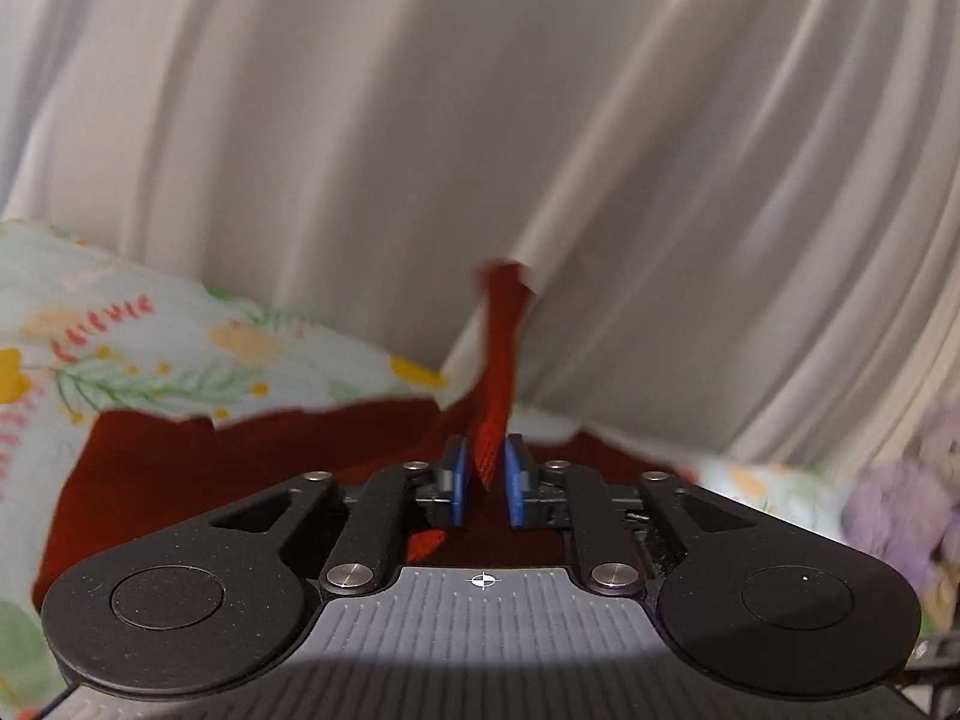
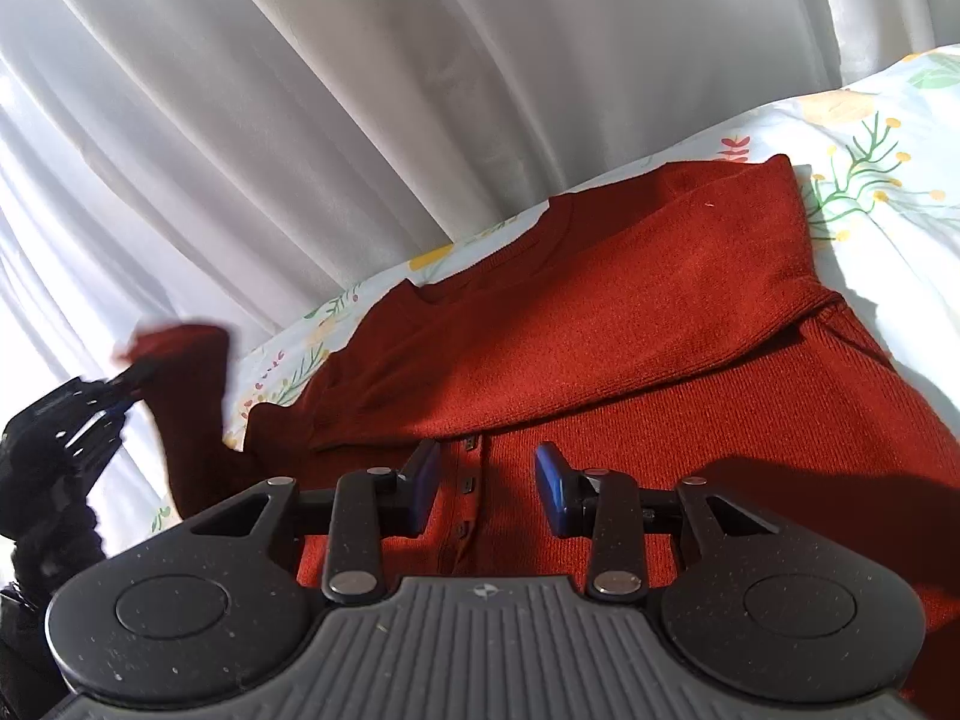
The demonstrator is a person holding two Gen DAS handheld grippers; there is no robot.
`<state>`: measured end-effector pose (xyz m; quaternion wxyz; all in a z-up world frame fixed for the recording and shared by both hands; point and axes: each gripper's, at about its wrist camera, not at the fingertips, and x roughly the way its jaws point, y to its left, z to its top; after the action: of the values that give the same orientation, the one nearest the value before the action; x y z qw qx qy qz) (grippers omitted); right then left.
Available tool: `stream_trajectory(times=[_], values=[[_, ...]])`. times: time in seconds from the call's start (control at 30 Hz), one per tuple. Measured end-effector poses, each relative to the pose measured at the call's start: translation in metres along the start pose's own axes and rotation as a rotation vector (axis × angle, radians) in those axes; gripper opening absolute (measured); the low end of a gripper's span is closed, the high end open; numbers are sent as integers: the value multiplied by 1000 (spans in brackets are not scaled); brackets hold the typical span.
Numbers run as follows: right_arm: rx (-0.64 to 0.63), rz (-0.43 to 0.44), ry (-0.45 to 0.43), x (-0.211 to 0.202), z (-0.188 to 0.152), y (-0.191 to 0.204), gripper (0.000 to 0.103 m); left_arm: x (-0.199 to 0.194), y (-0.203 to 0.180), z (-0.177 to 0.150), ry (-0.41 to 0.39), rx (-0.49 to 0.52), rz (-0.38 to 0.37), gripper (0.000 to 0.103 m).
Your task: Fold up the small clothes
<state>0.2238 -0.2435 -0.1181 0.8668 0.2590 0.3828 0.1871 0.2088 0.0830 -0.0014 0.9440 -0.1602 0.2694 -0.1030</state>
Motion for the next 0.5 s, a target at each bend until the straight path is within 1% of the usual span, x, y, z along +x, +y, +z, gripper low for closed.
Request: stream_trajectory(times=[0.07,0.1,0.13,0.17,0.2,0.23,0.3,0.33,0.43,0.5], values=[[14,-5,13,4,3,-4,35,23,-11,-21,121,-14,-2,32],[24,-3,20,6,5,-6,35,28,-13,-31,163,-34,0,44],[37,5,29,9,7,-8,35,28,-13,-39,185,-55,22,57],[53,18,40,13,10,-11,35,24,-8,-47,186,-75,49,61],[70,29,48,18,14,-14,35,19,-4,-52,179,-93,69,69],[85,44,56,23,18,-15,35,18,4,-53,170,-115,79,79],[109,88,74,36,26,-17,35,4,9,-58,136,-161,92,90],[121,100,82,44,30,-17,35,5,20,-54,127,-180,105,95],[173,143,131,77,41,-19,35,-3,41,-56,153,-249,178,96],[205,153,179,100,46,-21,35,-7,52,-59,151,-311,183,97]])
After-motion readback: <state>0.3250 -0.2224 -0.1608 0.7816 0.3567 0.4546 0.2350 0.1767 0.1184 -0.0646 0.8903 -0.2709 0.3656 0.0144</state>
